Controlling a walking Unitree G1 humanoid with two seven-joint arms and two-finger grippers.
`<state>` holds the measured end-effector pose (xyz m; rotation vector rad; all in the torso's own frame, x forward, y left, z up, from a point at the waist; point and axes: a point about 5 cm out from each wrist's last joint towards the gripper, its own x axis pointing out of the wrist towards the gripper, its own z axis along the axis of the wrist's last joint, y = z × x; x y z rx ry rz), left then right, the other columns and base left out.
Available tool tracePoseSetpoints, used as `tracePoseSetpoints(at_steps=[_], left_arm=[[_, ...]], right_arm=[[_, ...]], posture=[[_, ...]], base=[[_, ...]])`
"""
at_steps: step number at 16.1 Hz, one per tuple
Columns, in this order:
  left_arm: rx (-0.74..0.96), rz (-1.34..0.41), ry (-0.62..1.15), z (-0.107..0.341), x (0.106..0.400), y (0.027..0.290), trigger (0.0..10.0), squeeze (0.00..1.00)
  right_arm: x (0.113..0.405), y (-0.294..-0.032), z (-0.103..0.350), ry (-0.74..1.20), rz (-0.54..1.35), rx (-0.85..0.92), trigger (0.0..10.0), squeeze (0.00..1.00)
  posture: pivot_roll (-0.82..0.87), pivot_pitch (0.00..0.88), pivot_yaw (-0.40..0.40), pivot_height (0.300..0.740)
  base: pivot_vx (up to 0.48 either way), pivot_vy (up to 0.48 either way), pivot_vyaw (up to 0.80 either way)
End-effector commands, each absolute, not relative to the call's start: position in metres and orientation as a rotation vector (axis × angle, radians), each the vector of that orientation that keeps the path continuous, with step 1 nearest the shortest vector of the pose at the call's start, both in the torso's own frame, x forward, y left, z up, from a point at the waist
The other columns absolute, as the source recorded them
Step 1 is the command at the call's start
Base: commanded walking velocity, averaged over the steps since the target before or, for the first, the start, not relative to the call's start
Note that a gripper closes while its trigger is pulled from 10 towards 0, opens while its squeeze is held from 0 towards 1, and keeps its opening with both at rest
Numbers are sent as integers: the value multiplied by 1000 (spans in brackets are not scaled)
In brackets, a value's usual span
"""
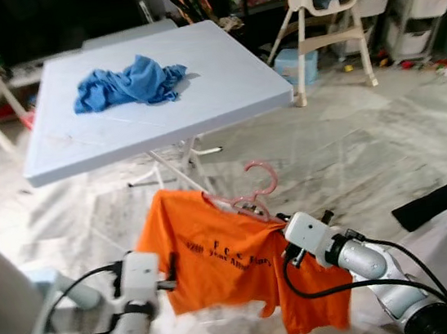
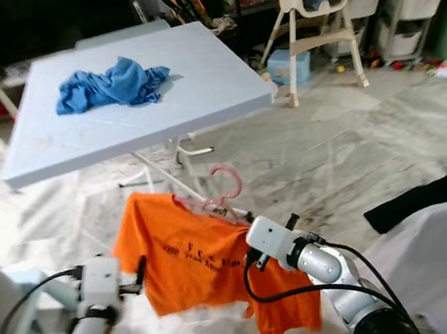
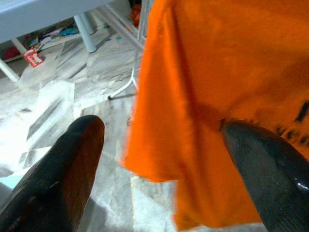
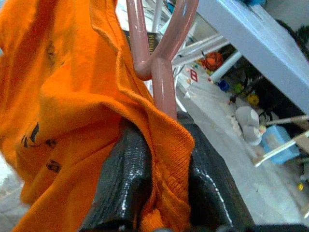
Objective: Hang hanger
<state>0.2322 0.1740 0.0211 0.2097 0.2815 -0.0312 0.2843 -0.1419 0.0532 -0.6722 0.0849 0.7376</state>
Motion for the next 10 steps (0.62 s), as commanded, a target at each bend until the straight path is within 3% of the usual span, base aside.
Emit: tracePoseSetpoints(at_steps=[1,6,10], left_arm=[[207,-34,261,26,233,176,10000,0],[241,-33,278,24,226,196,10000,0],[260,-48,294,21,227,206,10000,0]], right_arm=[[289,-142,63,22,769,-715,10000,0],[293,-185,87,28,890,-684,10000,0],[288,-199,97,82,1030,-635,10000,0]], posture=[[-44,22,40,740],[-40,42,51,740],[-43,41,60,740]], base=[[0,0,0],[0,0,0],[0,0,0]])
